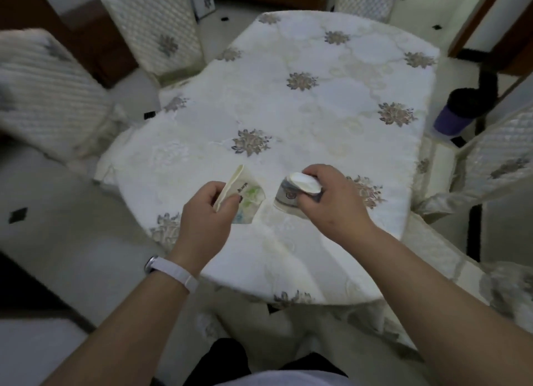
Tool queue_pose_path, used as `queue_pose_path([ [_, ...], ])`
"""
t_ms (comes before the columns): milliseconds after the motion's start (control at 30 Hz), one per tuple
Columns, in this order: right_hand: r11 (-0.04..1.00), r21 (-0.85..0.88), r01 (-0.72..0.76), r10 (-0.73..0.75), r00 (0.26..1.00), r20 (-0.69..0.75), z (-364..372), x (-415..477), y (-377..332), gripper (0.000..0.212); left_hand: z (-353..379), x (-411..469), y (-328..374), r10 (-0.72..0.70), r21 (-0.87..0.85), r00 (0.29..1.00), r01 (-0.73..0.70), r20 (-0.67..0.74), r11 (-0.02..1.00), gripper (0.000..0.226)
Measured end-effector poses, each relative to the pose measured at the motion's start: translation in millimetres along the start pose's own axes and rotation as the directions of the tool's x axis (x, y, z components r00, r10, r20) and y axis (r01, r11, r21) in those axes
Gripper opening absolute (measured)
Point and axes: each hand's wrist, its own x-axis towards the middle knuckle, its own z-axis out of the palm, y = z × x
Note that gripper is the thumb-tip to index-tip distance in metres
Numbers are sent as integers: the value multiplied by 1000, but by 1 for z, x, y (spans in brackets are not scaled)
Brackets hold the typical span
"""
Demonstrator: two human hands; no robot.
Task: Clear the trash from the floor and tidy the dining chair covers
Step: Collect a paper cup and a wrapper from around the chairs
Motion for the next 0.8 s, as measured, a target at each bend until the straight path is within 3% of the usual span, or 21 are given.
queue_pose_path([
  [433,986,-54,160,-145,967,210,181,78,-181,29,-205,58,-126,-158,-114,971,139,-179,984,12],
  [800,947,27,321,-310,888,340,311,129,-314,35,-350,94,-188,-290,-168,883,244,-368,955,5],
])
